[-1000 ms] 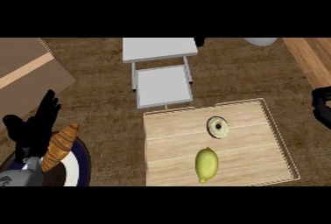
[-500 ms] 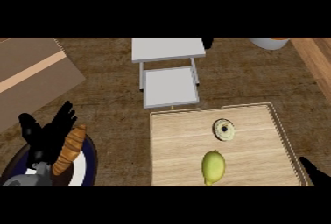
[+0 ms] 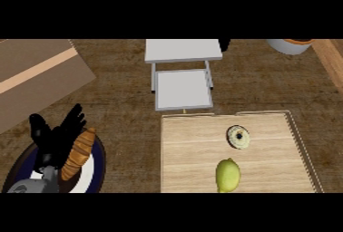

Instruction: Pick the cupcake from the tray and place it in the tiered shelf

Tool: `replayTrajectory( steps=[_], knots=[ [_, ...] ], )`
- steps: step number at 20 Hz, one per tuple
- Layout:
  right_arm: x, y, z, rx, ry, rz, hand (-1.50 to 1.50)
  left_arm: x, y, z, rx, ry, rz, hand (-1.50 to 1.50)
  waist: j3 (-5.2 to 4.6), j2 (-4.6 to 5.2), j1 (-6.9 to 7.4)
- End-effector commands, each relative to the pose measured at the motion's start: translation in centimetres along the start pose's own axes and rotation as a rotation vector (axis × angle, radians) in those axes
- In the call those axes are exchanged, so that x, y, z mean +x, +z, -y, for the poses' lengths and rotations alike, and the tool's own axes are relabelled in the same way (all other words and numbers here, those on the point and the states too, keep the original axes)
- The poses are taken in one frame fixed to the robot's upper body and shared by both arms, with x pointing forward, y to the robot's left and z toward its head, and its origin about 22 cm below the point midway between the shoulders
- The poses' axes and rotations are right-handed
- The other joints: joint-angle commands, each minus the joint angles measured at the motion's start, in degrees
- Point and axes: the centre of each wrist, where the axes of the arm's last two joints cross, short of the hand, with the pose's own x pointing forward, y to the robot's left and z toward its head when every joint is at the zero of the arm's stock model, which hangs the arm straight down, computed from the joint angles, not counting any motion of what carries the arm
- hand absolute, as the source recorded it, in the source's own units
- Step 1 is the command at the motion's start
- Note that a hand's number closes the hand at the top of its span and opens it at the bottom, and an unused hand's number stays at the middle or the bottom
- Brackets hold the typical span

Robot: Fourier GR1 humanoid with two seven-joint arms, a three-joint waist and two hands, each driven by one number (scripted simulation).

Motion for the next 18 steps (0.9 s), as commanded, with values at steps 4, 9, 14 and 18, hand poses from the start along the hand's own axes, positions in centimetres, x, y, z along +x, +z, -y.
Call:
replayTrajectory(
  steps=[4, 9, 14, 18],
  knots=[
    [4.8, 0.0, -1.1, -0.022, 0.078, -0.158, -1.50, 0.3, -0.8, 0.2, -0.029, -0.005, -0.039, 0.00, -0.40, 0.68, 1.88],
    [6.8, -4.2, -3.6, -0.089, 0.137, -0.233, -1.50, 0.6, -1.0, 0.2, -0.029, -0.018, -0.044, 0.00, -0.30, 0.62, 2.41],
    [8.1, -5.6, -6.2, -0.080, 0.234, -0.319, -1.50, -1.3, -0.7, 1.2, -0.049, -0.002, -0.047, 0.00, -0.28, 0.46, 2.02],
    [8.5, -5.9, -9.1, -0.010, 0.300, -0.378, -1.50, -0.6, -0.7, 0.2, -0.026, -0.010, -0.054, 0.00, -0.27, 0.31, 1.63]
  ],
)
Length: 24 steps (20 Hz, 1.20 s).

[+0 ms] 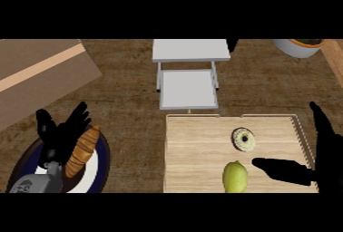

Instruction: Pick the cupcake from the tray and place it in the tiered shelf

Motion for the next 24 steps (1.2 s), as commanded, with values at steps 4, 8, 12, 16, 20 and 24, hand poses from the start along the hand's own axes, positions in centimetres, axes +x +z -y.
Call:
replayTrajectory(
  steps=[4, 8, 12, 16, 20, 24],
  knots=[
    [3.1, 0.5, -4.1, 0.060, 0.132, -0.192, -1.50, -0.9, 0.4, -0.2, -0.006, 0.020, -0.042, 0.00, -0.12, -0.15, -1.12],
    [3.4, -1.1, -6.0, 0.063, 0.182, -0.262, -1.50, -2.7, 0.9, 0.0, 0.012, 0.025, -0.044, 0.00, -0.13, -0.08, -1.11],
    [4.3, -1.6, -8.3, 0.021, 0.191, -0.276, -1.50, -0.6, 0.7, -0.3, 0.012, 0.018, -0.043, 0.00, -0.03, -0.10, -1.17],
    [4.9, -1.8, -8.3, 0.024, 0.214, -0.299, -1.50, -1.7, 0.0, 0.2, 0.031, 0.015, -0.063, 0.00, -0.05, -0.08, -1.84],
    [4.4, -1.4, -10.7, 0.023, 0.202, -0.306, -1.50, -1.9, 0.7, -1.6, 0.024, 0.018, -0.041, 0.00, -0.01, -0.11, -1.45],
    [3.7, -0.8, -10.2, 0.010, 0.235, -0.321, -1.50, -2.5, 0.2, -1.0, 0.010, 0.024, -0.051, 0.00, -0.03, -0.19, -2.06]
  ],
)
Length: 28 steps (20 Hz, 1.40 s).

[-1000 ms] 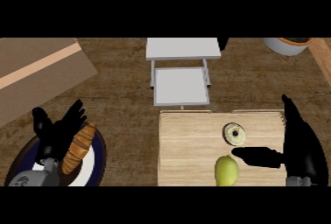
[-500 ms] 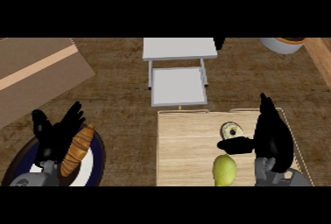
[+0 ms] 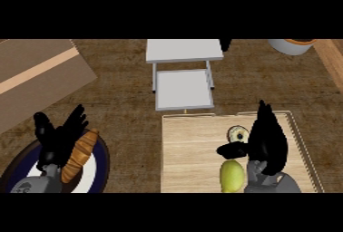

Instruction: Pick the cupcake from the tray and place it in the tiered shelf

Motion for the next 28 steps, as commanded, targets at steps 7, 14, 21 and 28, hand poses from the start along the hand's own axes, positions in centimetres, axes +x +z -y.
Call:
replayTrajectory(
  steps=[7, 14, 21, 28],
  knots=[
    [-0.3, -0.8, -3.0, -0.043, 0.070, -0.230, -1.50, -0.7, -0.1, 0.3, -0.009, -0.002, -0.024, 0.00, -0.23, 0.24, 0.00],
    [-1.4, -3.9, -3.4, -0.064, 0.040, -0.216, -1.50, -1.2, 0.5, -0.5, 0.005, 0.020, -0.028, 0.00, -0.20, 0.23, 0.08],
    [-2.2, -4.8, -4.6, -0.079, 0.029, -0.176, -1.50, -0.4, 1.1, 0.4, -0.010, -0.010, -0.023, 0.00, -0.19, 0.15, 0.20],
    [-0.9, -4.4, -6.3, 0.151, 0.271, -0.041, 1.50, -1.5, 0.6, 0.3, -0.022, -0.003, -0.024, 0.00, -0.22, 0.19, 0.23]
  ],
)
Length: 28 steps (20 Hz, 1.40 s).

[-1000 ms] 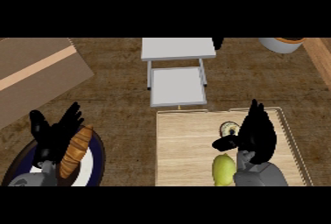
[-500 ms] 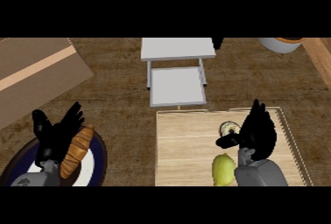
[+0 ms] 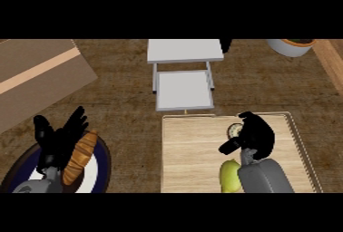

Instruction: Pick the cupcake from the tray and place it in the tiered shelf

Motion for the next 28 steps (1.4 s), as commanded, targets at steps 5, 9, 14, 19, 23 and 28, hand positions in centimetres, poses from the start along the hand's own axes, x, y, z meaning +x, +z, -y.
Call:
replayTrajectory(
  steps=[5, 9, 14, 19, 23, 28],
  knots=[
    [2.2, -0.6, -0.6, 0.045, -0.014, 0.065, 1.50, -1.0, 1.3, 0.5, 0.001, 0.007, -0.038, 0.00, 0.19, 0.65, 0.05],
    [4.1, 4.0, -3.1, 0.144, 0.063, 0.299, 1.50, -0.9, -0.1, 1.0, -0.024, 0.012, -0.051, 0.00, 0.19, 1.04, 1.31],
    [7.0, 9.0, -4.0, 0.352, 0.160, 0.698, 1.50, 1.4, -0.6, 2.5, -0.095, -0.019, -0.005, 0.00, 0.36, 1.70, 5.78],
    [10.2, 13.7, -2.6, 0.299, 0.020, 0.865, 1.50, 2.0, -1.3, 1.8, -0.046, -0.006, -0.027, 0.00, 0.23, 1.02, 3.36],
    [11.1, 18.3, 0.9, 0.157, -0.113, 0.980, 1.50, -0.8, -0.1, 1.5, -0.027, -0.012, -0.044, 0.00, 0.15, 0.41, 1.71],
    [12.2, 22.2, 6.0, -0.007, -0.219, 0.983, 1.50, -0.5, -0.5, 0.7, 0.006, -0.005, -0.052, 0.00, 0.11, 0.09, 0.25]
  ],
)
